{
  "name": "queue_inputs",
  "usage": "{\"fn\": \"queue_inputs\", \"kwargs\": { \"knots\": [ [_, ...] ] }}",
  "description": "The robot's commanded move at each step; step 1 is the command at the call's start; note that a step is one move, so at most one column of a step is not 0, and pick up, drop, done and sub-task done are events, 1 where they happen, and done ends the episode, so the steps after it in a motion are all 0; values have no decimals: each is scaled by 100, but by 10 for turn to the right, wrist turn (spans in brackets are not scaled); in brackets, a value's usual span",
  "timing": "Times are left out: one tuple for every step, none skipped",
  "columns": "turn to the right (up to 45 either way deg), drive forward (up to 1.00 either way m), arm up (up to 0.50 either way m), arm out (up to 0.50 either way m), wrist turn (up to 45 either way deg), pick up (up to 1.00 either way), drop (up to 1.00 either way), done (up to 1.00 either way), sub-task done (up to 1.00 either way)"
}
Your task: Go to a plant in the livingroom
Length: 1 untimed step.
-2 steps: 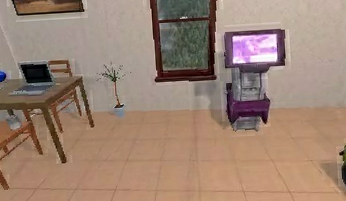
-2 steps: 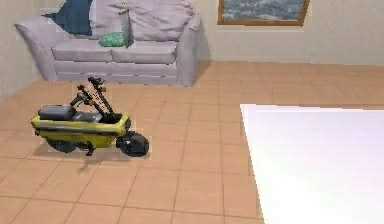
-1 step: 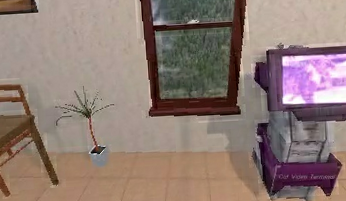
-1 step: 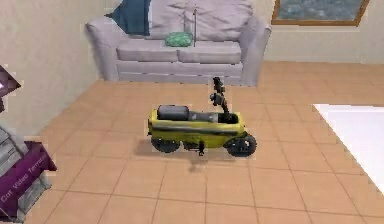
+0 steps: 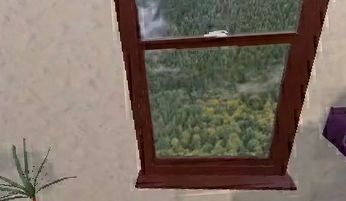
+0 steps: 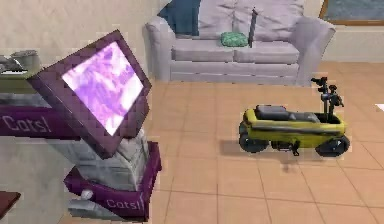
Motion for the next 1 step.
{"fn": "queue_inputs", "kwargs": {
  "knots": [
    [-420,0,0,0,0,0,0,0,0]
  ]
}}
